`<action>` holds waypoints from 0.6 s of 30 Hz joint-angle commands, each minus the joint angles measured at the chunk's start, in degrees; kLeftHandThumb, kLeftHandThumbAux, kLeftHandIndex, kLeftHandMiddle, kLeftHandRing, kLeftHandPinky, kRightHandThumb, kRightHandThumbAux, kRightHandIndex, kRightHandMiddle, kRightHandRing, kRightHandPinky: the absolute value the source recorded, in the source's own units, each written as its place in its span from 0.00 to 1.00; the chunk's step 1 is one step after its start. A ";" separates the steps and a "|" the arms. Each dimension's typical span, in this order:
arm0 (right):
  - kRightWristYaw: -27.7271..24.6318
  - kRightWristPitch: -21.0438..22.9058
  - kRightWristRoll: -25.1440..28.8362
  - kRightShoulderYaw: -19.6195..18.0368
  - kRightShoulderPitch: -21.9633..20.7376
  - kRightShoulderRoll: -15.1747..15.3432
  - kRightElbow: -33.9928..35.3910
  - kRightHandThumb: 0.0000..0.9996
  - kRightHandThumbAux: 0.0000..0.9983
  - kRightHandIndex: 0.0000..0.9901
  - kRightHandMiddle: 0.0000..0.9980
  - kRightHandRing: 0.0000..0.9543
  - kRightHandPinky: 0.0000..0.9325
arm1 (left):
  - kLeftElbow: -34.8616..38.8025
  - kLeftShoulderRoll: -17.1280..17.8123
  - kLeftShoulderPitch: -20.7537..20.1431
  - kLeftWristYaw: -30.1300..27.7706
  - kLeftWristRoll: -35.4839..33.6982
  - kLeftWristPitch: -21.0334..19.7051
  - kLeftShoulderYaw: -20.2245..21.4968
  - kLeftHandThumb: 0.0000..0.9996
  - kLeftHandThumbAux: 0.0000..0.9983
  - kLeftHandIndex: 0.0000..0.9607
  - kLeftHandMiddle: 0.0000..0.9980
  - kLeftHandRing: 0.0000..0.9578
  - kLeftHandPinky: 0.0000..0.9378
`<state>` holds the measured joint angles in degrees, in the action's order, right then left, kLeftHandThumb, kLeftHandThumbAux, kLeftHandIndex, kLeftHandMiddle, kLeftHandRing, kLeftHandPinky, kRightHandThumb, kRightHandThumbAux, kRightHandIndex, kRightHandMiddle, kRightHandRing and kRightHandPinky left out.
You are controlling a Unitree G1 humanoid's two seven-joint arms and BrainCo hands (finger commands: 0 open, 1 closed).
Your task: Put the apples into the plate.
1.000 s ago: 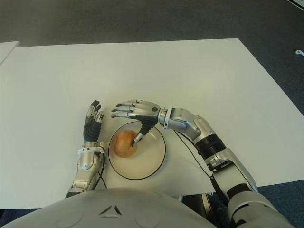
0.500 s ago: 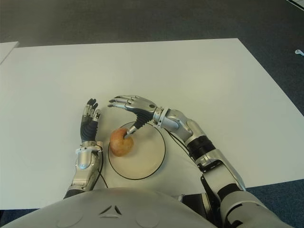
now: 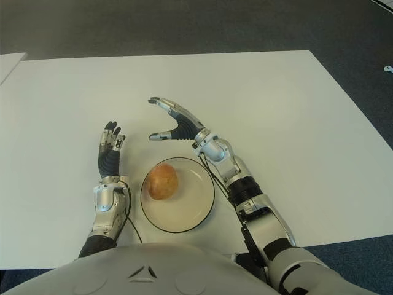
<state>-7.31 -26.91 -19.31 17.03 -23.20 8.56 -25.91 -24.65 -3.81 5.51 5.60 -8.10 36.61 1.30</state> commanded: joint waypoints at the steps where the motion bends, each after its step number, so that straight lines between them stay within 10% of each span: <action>1: -2.53 3.28 10.16 -5.90 -0.87 -2.73 -6.39 0.06 0.41 0.06 0.07 0.03 0.01 | -2.22 -1.99 -0.89 -1.12 -0.97 0.48 1.06 0.10 0.47 0.04 0.02 0.00 0.00; 7: -7.82 6.71 22.90 -14.72 -2.01 -4.73 -14.39 0.11 0.53 0.07 0.09 0.05 0.04 | -0.48 -1.30 0.99 -0.27 0.61 1.40 1.71 0.10 0.44 0.03 0.00 0.00 0.00; 18: -11.57 2.47 26.70 -20.90 -6.48 -4.94 -28.65 0.15 0.62 0.08 0.14 0.11 0.08 | -1.43 -2.36 0.77 1.39 2.50 3.23 2.84 0.11 0.45 0.06 0.00 0.00 0.00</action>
<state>-17.77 -23.56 6.05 -2.78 -27.38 4.59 -51.70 -24.64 -3.95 5.63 5.96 -6.58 39.35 3.64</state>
